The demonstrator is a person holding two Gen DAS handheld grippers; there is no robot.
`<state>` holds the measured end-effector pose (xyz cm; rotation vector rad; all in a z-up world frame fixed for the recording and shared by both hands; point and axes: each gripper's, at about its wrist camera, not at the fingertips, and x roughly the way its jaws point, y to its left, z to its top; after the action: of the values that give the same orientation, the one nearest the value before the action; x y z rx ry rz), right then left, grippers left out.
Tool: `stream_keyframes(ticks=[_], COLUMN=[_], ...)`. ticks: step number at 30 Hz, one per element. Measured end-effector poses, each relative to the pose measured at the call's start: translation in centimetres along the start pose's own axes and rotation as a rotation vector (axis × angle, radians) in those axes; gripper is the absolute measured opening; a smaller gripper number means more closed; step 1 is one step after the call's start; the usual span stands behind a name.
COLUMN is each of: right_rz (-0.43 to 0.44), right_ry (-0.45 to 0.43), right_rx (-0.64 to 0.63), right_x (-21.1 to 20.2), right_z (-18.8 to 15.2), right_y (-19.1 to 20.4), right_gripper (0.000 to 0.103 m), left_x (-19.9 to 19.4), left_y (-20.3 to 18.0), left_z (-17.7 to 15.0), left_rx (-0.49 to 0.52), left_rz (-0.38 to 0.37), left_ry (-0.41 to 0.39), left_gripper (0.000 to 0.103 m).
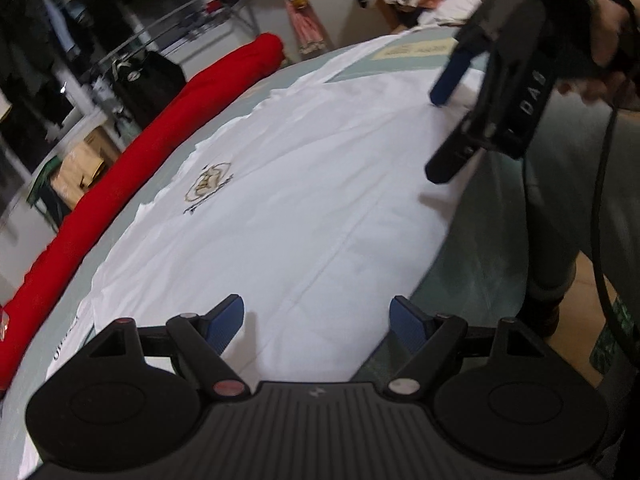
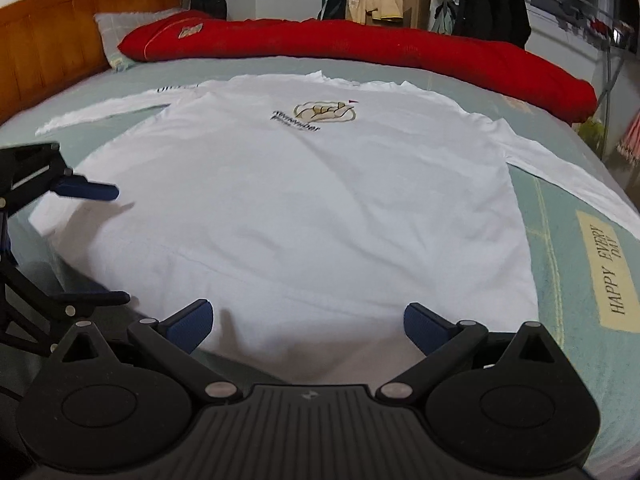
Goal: Fold clothes
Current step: 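Move the left tool to the 'OH,YES!' sleeve cuff and grasp it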
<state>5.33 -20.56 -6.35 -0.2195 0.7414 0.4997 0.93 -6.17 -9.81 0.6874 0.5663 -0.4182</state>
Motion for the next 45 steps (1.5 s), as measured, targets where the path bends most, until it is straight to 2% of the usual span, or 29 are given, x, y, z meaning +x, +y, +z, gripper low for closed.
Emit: stream_keyframes(ticks=[5, 7, 11, 13, 16, 19, 23, 26, 29, 32, 35, 42, 45], right_rz=[0.002, 0.0, -0.01, -0.012, -0.01, -0.005, 0.02, 0.035, 0.053, 0.074, 0.096, 0.135, 0.14], right_ry=[-0.003, 0.001, 0.013, 0.016, 0.006, -0.013, -0.023, -0.025, -0.028, -0.027, -0.023, 0.012, 0.015], right_rx=[0.04, 0.061, 0.093, 0.109, 0.133, 0.156, 0.169, 0.158, 0.151, 0.143, 0.132, 0.103, 0.089], right_x=[-0.5, -0.4, -0.4, -0.5, -0.7, -0.7, -0.5, -0.2, 0.0, 0.5, 1.3, 3.7, 4.4], right_z=[-0.5, -0.8, -1.6, -1.8, -1.6, -1.0, 0.2, 1.2, 2.1, 3.3, 4.4, 6.2, 6.5], right_y=[-0.9, -1.4, -2.2, -2.6, -3.0, -3.1, -2.8, -2.2, -1.4, -0.7, 0.0, 1.4, 1.9], right_gripper=[0.103, 0.103, 0.103, 0.103, 0.103, 0.103, 0.103, 0.103, 0.103, 0.103, 0.103, 0.103, 0.103], left_x=[0.4, 0.7, -0.5, -1.5, -3.2, -4.5, -4.6, -3.6, -2.8, -2.6, -2.9, -2.8, -1.7], left_y=[0.2, 0.8, 2.2, 3.3, 6.7, 11.6, 18.7, 23.4, 27.1, 30.1, 32.4, 36.2, 36.4], left_z=[-0.6, -1.4, -3.3, -3.7, -3.8, -4.3, -6.7, -9.7, -14.0, -18.3, -22.0, -30.5, -32.7], left_rx=[-0.041, -0.1, -0.206, -0.235, -0.333, -0.494, -0.75, -0.957, -1.193, -1.4, -1.562, -1.908, -1.998], left_rz=[-0.015, -0.032, -0.088, -0.105, -0.083, -0.046, 0.02, 0.077, 0.133, 0.165, 0.213, 0.322, 0.317], left_ry=[0.037, 0.077, 0.108, 0.123, 0.092, 0.04, -0.008, 0.005, 0.055, 0.091, 0.064, -0.089, -0.161], left_gripper=[0.081, 0.081, 0.086, 0.086, 0.086, 0.086, 0.086, 0.086, 0.085, 0.085, 0.085, 0.085, 0.085])
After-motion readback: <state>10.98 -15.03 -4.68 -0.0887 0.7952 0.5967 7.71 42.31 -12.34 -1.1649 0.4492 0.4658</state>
